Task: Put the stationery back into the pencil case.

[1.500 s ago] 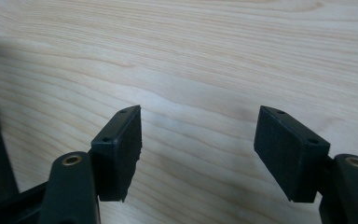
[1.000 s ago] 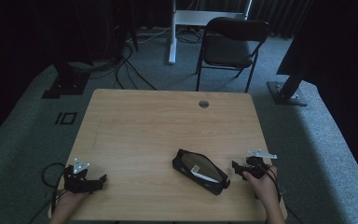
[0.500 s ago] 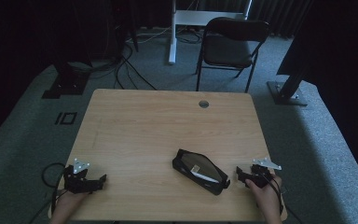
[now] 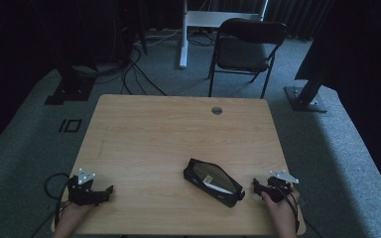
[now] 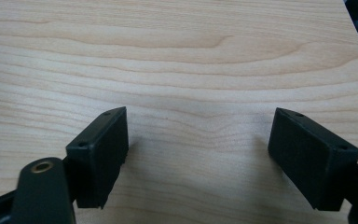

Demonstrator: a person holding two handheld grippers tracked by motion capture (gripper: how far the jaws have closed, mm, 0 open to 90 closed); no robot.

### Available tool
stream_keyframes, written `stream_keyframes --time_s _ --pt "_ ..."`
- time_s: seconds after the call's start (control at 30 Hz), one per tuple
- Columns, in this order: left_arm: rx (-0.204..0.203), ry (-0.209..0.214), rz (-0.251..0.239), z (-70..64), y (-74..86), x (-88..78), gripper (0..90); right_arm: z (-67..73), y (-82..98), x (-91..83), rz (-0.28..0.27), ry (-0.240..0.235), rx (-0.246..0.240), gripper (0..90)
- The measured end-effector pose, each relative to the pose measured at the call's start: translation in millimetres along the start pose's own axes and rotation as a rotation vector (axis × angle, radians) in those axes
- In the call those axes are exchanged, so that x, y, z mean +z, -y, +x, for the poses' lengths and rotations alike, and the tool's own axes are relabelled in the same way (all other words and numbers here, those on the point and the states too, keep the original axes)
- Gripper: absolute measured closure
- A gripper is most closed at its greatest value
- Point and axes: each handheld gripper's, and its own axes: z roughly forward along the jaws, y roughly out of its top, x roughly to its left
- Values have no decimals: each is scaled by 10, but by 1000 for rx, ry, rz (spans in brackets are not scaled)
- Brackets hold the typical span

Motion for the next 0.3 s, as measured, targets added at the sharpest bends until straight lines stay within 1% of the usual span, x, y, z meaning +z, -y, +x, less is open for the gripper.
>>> stream_keyframes --time_s 0.3 --pt "0 0 0 0 0 0 2 -3 -10 13 2 1 -1 178"
